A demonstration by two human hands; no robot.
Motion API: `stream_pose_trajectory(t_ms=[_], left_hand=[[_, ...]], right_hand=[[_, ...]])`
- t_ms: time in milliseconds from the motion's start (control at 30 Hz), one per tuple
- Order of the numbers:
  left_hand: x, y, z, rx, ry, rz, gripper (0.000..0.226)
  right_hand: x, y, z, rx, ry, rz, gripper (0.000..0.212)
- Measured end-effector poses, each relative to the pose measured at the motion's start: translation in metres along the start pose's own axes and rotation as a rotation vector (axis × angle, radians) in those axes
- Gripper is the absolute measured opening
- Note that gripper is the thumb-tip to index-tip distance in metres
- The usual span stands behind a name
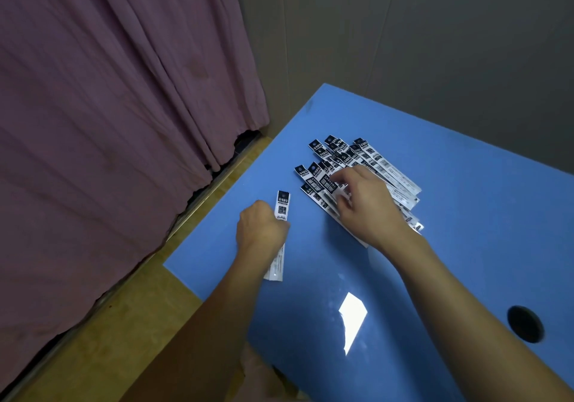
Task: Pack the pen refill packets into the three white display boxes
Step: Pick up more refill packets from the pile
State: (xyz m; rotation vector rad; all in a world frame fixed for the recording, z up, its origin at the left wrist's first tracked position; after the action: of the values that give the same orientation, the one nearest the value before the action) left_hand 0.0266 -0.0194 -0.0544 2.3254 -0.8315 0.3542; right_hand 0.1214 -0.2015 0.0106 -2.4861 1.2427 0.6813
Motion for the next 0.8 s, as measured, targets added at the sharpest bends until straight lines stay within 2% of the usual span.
stream_pose_trajectory(t_ms=[100, 267, 467, 600, 800], left_hand=[[0.0, 0.004, -0.003, -0.007, 0.05, 0.004, 0.005], [-0.007, 0.004, -0.01, -0.012, 0.181, 0.003, 0.012], [-0.015, 0.007, -0.015, -0.022, 0.37, -0.005, 0.007], [-0.014, 0.008, -0.021, -0.003, 0.407, 0.039, 0.002], [-0.023, -0.006, -0.02, -0.107, 0.535, 0.048, 0.019]], right_hand=[[-0.001, 0.001, -0.001, -0.006, 0.002, 0.001, 0.033], [-0.002, 0.003, 0.0, -0.01, -0.013, -0.001, 0.032], [-0.004, 0.005, 0.001, -0.017, -0.021, -0.006, 0.03], [-0.005, 0.006, 0.0, -0.024, -0.034, 0.002, 0.03], [-0.006, 0.003, 0.002, -0.055, -0.026, 0.008, 0.032]])
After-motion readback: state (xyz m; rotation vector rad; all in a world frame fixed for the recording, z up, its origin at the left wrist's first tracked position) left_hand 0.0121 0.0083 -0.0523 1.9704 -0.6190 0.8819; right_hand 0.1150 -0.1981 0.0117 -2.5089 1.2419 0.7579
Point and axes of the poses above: each hand's wrist, its own y-axis away from the middle knuckle, its own z-axis out of the palm, x = y × z, the point moved 7 cm from there along -y, towards the middle knuckle, and after that the axes turned 6 degrees about -x, right-handed, at the moved point
